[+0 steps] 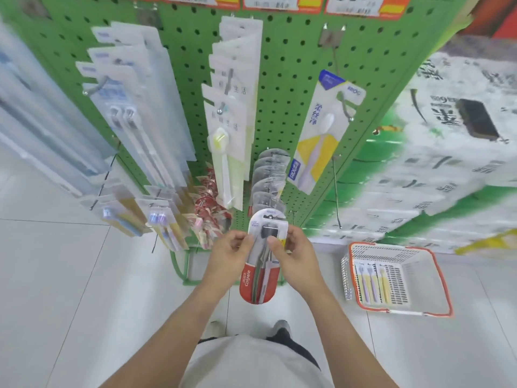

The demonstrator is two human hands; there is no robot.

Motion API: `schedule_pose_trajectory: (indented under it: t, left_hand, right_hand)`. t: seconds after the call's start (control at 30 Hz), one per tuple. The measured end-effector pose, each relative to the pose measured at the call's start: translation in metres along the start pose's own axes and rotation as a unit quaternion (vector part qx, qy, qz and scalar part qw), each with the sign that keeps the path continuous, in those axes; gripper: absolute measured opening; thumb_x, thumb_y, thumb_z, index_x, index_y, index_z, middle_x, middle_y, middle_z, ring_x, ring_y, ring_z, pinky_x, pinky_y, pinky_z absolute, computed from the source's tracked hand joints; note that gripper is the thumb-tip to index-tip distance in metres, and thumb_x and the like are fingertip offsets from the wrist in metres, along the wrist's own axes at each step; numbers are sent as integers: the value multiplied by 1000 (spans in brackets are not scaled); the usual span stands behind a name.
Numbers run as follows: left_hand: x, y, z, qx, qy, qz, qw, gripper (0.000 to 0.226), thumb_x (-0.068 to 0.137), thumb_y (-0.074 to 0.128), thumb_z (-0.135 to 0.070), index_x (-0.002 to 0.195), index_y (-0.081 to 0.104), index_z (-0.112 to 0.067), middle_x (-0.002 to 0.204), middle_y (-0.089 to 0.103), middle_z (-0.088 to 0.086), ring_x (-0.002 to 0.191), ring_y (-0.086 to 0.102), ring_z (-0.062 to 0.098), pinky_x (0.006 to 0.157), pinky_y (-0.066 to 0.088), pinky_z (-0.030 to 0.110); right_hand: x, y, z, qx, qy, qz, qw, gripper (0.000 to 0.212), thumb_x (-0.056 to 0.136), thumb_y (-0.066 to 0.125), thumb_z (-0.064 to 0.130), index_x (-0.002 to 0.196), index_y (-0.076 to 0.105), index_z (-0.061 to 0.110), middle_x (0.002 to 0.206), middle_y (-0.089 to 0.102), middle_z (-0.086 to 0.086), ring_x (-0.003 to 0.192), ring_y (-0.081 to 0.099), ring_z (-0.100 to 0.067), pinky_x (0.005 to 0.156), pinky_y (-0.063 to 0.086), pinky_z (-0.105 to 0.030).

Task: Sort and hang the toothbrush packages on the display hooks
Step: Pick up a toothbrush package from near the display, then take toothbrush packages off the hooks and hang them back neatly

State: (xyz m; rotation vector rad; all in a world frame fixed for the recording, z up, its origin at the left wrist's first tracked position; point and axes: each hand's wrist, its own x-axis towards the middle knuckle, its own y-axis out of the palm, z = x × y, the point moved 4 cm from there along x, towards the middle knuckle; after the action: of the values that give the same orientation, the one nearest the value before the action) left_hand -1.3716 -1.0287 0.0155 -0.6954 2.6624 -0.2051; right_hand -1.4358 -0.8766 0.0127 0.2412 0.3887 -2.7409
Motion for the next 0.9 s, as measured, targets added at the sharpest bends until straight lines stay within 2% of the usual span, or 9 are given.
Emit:
schedule_pose_trajectory:
  t: [0.17, 0.27, 0.33, 0.4, 0.5, 0.6, 0.67, 0.8, 0.9]
  left_hand:
    - [7, 7, 3, 25, -10, -17, 999, 9, 98, 63, -25, 93, 64, -17, 83, 69, -7, 67, 64, -5, 59, 44, 5]
    - [10, 8, 2, 24, -16, -39, 999, 15, 97, 63, -32, 102, 63, -18, 91, 68, -10, 84, 64, 1, 65, 43, 3]
    - [12, 9, -1, 14, -5, -52, 999, 22, 98, 63, -32, 115, 60, -18, 102, 67, -11, 93, 62, -2, 80, 47, 6]
    - [13, 13, -5, 14, 10, -48, 999, 37, 99, 61, -31, 132, 54, -19, 122, 66, -7, 109, 63, 4, 101, 49, 25]
    - [13, 20, -16, 18, 31, -34, 999, 57, 95, 62, -35, 147, 41, -28, 141, 53, -11, 130, 52, 5, 113, 42, 37]
    - [12, 28, -28, 39, 69, -22, 997, 63, 96, 64, -31, 152, 34, -31, 138, 43, -13, 117, 39, -26, 104, 33, 5]
    - [14, 33, -32, 63, 85, -28, 994, 67, 97, 65, -32, 154, 30, -32, 145, 39, -7, 119, 38, -20, 102, 27, 6]
    - [18, 36, -32, 45, 86, -35, 995, 73, 94, 67, -37, 155, 29, -36, 152, 35, -10, 132, 34, -5, 109, 24, 19]
    - [18, 36, -33, 41, 92, -42, 994, 74, 91, 70, -37, 154, 31, -36, 147, 38, -14, 129, 35, -9, 106, 24, 15]
  right_hand:
    - [9, -4, 3, -46, -9, 24, 999, 18, 94, 69, 32, 109, 58, 32, 100, 69, 12, 89, 65, 0, 83, 54, -31]
    - [17, -3, -3, -55, -2, 48, 997, 17, 94, 69, 34, 105, 57, 35, 101, 69, 11, 95, 66, -6, 88, 55, -34]
    - [22, -2, -7, -49, -1, 54, 997, 19, 93, 70, 35, 105, 56, 35, 101, 70, 9, 97, 67, -6, 90, 56, -39]
    - [26, -1, -9, -50, -1, 60, 997, 19, 92, 70, 36, 104, 56, 35, 100, 71, 8, 97, 68, -6, 89, 57, -40]
    - [33, -3, -5, -61, -4, 74, 995, 21, 91, 71, 28, 105, 57, 33, 101, 71, 10, 96, 68, -6, 86, 56, -32]
    - [41, -12, -6, -101, -8, 83, 991, 35, 87, 65, 2, 115, 59, 22, 111, 68, 7, 105, 64, -6, 86, 51, -18]
    - [49, -21, -11, -107, 8, 47, 993, 43, 85, 52, -13, 113, 58, 18, 110, 66, 4, 108, 63, -14, 84, 49, -12]
    - [74, -29, -12, -74, 0, -46, 996, 29, 96, 52, 0, 112, 60, 22, 107, 66, 9, 105, 68, -22, 94, 55, -44]
    - [95, -23, -5, -31, -8, -59, 998, 20, 99, 57, 11, 108, 63, 28, 107, 71, 7, 103, 69, -22, 95, 55, -50]
